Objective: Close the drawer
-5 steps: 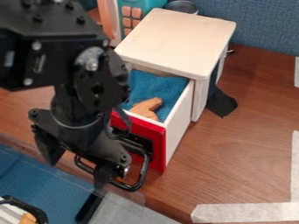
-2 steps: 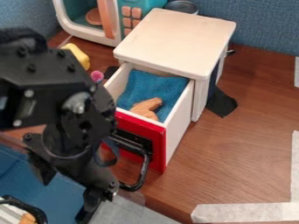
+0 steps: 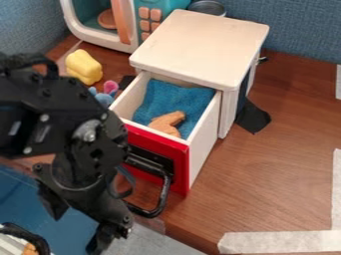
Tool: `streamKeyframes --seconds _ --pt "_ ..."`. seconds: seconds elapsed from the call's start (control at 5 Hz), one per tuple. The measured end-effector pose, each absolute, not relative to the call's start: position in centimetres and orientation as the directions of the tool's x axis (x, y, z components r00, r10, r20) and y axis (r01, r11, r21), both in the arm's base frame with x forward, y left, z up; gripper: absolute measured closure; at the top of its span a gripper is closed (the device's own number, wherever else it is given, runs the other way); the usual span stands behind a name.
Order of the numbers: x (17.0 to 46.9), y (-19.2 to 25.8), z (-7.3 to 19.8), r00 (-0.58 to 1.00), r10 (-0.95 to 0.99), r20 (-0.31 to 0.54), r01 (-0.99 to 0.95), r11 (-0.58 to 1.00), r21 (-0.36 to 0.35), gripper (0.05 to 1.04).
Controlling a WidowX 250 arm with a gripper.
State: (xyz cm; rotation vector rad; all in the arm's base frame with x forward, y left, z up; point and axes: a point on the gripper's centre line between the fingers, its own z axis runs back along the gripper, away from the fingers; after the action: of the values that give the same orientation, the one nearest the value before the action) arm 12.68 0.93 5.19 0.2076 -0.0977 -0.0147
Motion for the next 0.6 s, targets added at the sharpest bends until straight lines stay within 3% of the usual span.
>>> streamKeyframes --seconds 0.2,0.6 --pt "12.8 1.3 4.5 0.993 -0.054 0.104 0.038 0.989 0.145 0.083" --pt "13.1 1.8 3.5 0.992 -0.075 0.106 0.061 0.990 0.127 0.083"
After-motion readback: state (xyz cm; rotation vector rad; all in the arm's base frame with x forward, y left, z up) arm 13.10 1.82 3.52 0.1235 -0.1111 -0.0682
